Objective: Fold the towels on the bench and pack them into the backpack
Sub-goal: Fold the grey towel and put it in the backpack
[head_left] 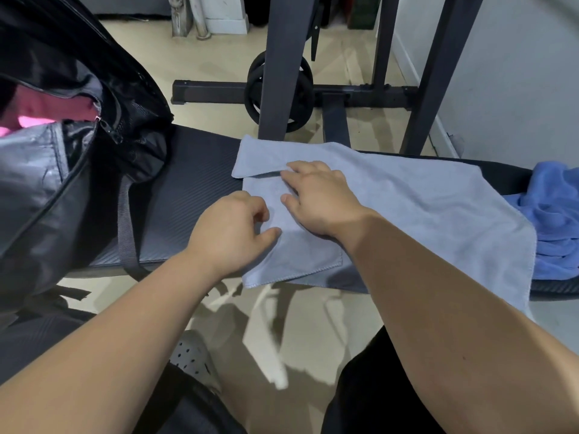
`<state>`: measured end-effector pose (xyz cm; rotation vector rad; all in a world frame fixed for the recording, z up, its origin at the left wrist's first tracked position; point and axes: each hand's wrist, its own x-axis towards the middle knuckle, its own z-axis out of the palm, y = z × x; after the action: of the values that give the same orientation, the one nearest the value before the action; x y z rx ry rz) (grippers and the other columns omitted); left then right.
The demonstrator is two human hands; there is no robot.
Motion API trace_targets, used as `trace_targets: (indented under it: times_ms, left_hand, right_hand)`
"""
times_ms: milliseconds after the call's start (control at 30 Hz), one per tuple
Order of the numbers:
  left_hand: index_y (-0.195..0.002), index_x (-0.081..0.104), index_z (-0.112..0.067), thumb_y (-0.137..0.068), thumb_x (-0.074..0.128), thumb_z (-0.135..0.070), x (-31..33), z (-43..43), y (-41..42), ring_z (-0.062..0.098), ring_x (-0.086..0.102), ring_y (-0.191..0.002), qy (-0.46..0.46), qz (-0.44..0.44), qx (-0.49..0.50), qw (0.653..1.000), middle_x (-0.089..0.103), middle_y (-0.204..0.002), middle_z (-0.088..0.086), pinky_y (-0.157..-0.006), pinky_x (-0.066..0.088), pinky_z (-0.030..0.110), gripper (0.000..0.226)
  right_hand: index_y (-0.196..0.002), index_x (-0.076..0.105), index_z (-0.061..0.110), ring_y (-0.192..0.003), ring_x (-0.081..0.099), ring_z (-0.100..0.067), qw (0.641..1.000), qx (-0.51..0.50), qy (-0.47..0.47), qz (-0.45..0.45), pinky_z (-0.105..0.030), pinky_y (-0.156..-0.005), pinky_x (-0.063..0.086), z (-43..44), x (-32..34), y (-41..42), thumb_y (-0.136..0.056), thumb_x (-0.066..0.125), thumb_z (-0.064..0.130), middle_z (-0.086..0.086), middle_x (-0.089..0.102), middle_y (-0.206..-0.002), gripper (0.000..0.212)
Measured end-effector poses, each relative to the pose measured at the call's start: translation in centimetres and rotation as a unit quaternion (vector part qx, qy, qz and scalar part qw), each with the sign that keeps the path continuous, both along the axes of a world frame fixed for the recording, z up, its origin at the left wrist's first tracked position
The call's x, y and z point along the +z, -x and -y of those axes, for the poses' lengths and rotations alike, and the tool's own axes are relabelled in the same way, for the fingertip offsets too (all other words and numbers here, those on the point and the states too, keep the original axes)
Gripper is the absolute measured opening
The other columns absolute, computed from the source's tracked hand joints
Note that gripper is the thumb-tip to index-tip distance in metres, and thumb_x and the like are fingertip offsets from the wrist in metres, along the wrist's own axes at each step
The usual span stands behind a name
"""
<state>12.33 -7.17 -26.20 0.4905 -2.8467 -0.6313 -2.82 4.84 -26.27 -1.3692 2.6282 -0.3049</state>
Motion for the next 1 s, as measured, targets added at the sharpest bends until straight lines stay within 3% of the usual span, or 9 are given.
trace_targets:
  times_ms: [133,233,333,400,533,667,800,867,1000]
  left_hand:
    - [-0.083,0.060,-0.024,-0.083,0.070,-0.051,0.0,0.0,0.0,0.020,0.056,-0.081,0.028,0.001,-0.007,1.000,0.057,-0.085,-0.006,-0.069,0.050,0.038,0.029]
    - [-0.077,0.054,-0.023,-0.083,0.065,-0.057,0.2,-0.3,0.3,0.019,0.054,-0.073,0.059,0.008,-0.002,0.998,0.053,-0.079,-0.006,-0.063,0.048,0.038,0.036]
    - [-0.073,0.052,-0.022,-0.084,0.062,-0.060,0.5,-0.6,0.6,0.019,0.054,-0.069,0.086,0.023,-0.002,0.996,0.052,-0.075,-0.006,-0.057,0.046,0.036,0.041]
    - [-0.072,0.051,-0.021,-0.085,0.060,-0.061,0.7,-1.0,0.8,0.020,0.053,-0.067,0.095,0.018,-0.003,0.995,0.052,-0.074,-0.005,-0.055,0.043,0.035,0.044]
    - [-0.078,0.057,-0.020,-0.077,0.054,-0.070,0.7,-3.0,1.0,0.021,0.052,-0.067,0.095,-0.044,-0.087,0.991,0.054,-0.074,-0.007,-0.056,0.041,0.033,0.050]
    - [-0.090,0.056,-0.023,-0.071,0.069,-0.069,-0.4,-5.4,0.8,0.019,0.047,-0.074,0.099,-0.002,-0.200,0.975,0.050,-0.082,-0.005,-0.060,0.040,0.034,0.052]
    - [-0.095,0.055,-0.023,-0.071,0.071,-0.052,-1.3,-5.6,0.9,0.023,0.049,-0.079,0.123,0.007,-0.210,0.970,0.047,-0.086,-0.005,-0.063,0.047,0.039,0.041]
    - [-0.091,0.056,-0.024,-0.073,0.070,-0.047,-1.3,-5.2,0.8,0.022,0.049,-0.076,0.095,-0.011,-0.228,0.969,0.050,-0.084,-0.004,-0.062,0.049,0.040,0.033]
    - [-0.083,0.061,-0.016,-0.084,0.061,-0.036,-0.8,-4.4,0.5,0.021,0.051,-0.074,0.033,-0.026,-0.220,0.975,0.055,-0.079,-0.002,-0.062,0.048,0.040,0.021]
  right_hand:
    - [-0.151,0.043,0.015,-0.139,0.040,-0.025,0.987,-0.088,0.131,0.044,-0.037,-0.113,0.035,0.3,0.8,0.2,-0.103,0.049,0.034,-0.004,0.041,-0.155,0.052]
    - [-0.134,0.061,0.013,-0.112,0.056,-0.017,0.932,-0.195,0.256,0.167,-0.031,-0.100,0.044,-0.1,1.6,0.9,-0.099,0.057,0.030,0.000,0.062,-0.123,0.039]
    - [-0.112,0.062,-0.008,-0.071,0.049,-0.018,0.863,-0.286,0.332,0.249,-0.042,-0.079,0.051,-0.8,1.3,1.9,-0.087,0.063,0.029,-0.007,0.055,-0.072,0.045]
    - [-0.115,0.055,-0.011,-0.066,0.054,-0.021,0.840,-0.307,0.343,0.288,-0.050,-0.078,0.055,-1.5,1.1,2.2,-0.083,0.064,0.026,-0.020,0.065,-0.072,0.050]
    - [-0.126,0.068,0.016,-0.096,0.067,-0.011,0.869,-0.255,0.306,0.296,-0.028,-0.098,0.051,-2.2,1.1,2.2,-0.092,0.068,0.025,-0.001,0.073,-0.104,0.034]
    - [-0.132,0.064,0.018,-0.109,0.061,-0.006,0.896,-0.203,0.267,0.290,-0.013,-0.090,0.042,-1.9,0.6,2.3,-0.098,0.061,0.028,0.010,0.066,-0.117,0.036]
    - [-0.101,0.069,0.027,-0.077,0.054,-0.004,0.897,-0.194,0.256,0.304,-0.017,-0.070,0.041,-1.7,0.6,2.5,-0.099,0.058,0.026,0.012,0.060,-0.086,0.011]
    - [-0.069,0.049,0.031,-0.059,0.041,-0.005,0.898,-0.195,0.245,0.310,-0.022,-0.060,0.032,-1.6,0.7,2.6,-0.097,0.058,0.026,0.013,0.044,-0.065,0.030]
    - [-0.068,0.035,0.016,-0.063,0.028,-0.017,0.900,-0.176,0.247,0.312,-0.031,-0.062,0.025,-1.7,1.0,2.6,-0.095,0.058,0.026,0.002,0.029,-0.065,0.037]
